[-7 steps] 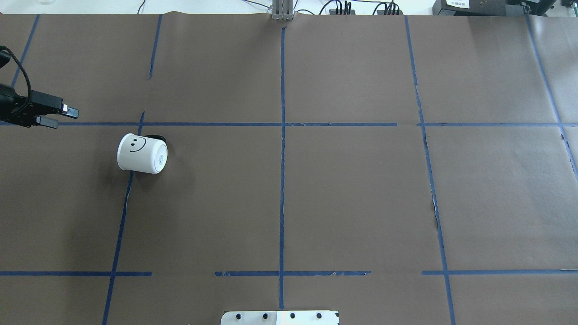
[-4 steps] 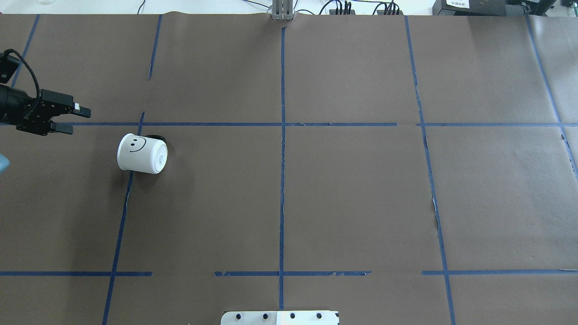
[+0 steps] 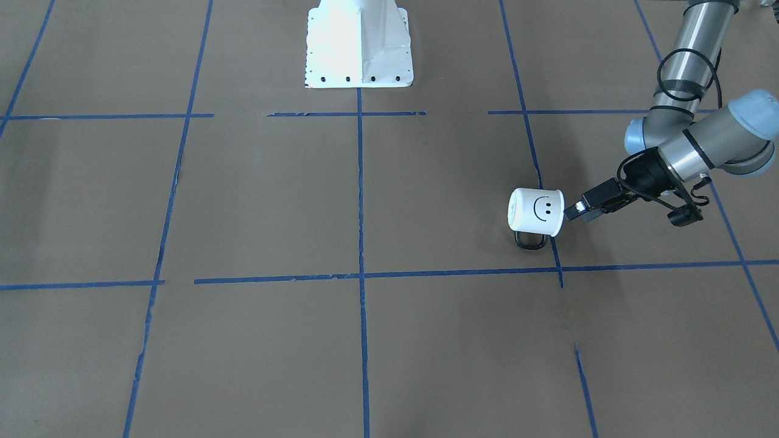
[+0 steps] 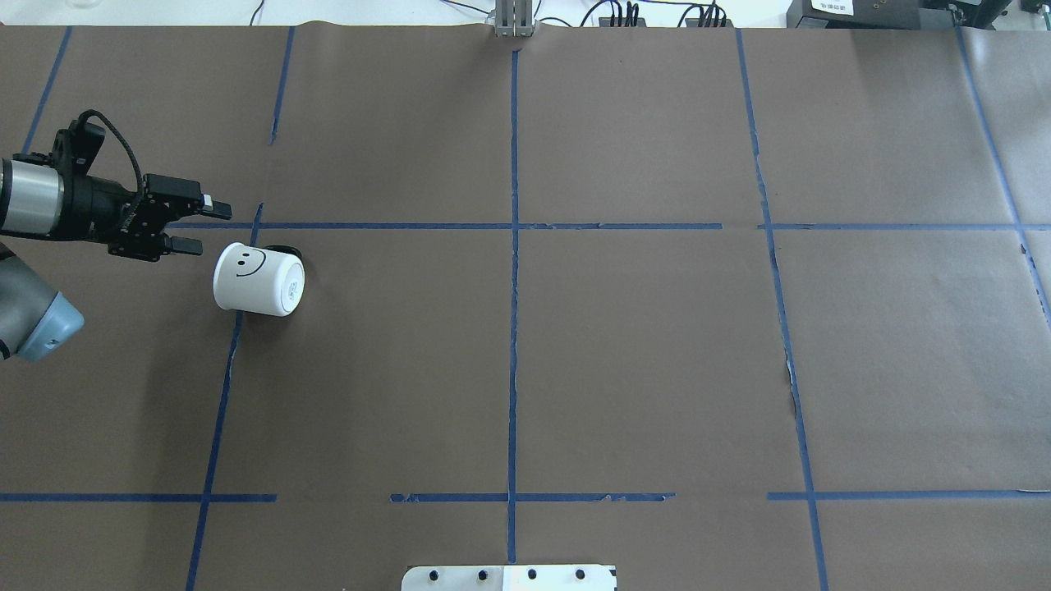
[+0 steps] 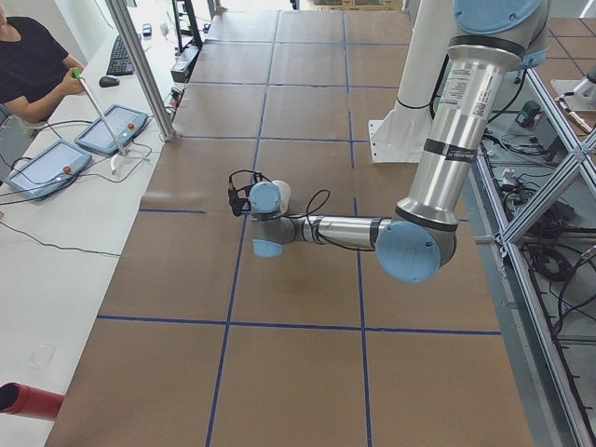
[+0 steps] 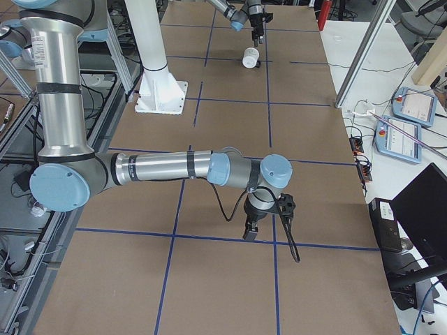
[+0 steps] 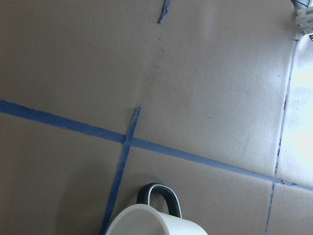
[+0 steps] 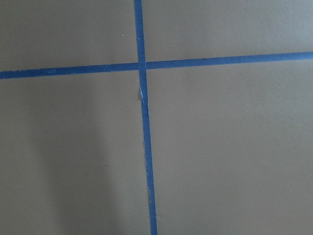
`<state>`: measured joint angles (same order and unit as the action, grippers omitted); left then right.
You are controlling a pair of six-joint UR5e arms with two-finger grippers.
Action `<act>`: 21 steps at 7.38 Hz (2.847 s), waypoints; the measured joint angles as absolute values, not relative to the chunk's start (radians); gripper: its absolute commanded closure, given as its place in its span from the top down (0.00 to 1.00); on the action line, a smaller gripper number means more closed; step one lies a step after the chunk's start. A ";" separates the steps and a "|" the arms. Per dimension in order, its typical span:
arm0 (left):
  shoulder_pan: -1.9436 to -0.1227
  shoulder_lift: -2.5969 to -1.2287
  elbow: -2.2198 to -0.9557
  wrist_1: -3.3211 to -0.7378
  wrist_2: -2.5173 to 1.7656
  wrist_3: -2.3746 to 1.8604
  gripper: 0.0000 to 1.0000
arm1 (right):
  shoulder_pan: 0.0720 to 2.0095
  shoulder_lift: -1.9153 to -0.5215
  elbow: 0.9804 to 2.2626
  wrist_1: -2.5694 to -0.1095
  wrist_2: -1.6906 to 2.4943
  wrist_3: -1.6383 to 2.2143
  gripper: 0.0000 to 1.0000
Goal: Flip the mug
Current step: 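Move the left gripper toward the white mug lying on its side, then close the left gripper on the mug's rim, then lift the mug with the left gripper and carry it toward the table center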
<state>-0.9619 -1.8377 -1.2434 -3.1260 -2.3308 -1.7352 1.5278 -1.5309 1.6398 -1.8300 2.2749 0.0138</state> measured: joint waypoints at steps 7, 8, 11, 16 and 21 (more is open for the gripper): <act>-0.899 -1.859 -1.239 -3.130 -2.294 -1.740 0.54 | 1.528 -1.531 1.640 -1.830 2.275 0.014 1.00; -0.898 -1.859 -1.239 -3.130 -2.294 -1.739 0.40 | 1.528 -1.531 1.640 -1.830 2.275 0.014 1.00; -0.897 -1.859 -1.243 -3.133 -2.297 -1.739 0.07 | 1.528 -1.530 1.640 -1.830 2.275 0.014 1.00; -0.899 -1.857 -1.335 -3.132 -2.376 -1.874 0.00 | 1.528 -1.531 1.640 -1.830 2.275 0.014 1.00; -0.902 -1.871 -1.458 -3.092 -2.360 -1.915 0.00 | 1.528 -1.530 1.640 -1.830 2.275 0.014 1.00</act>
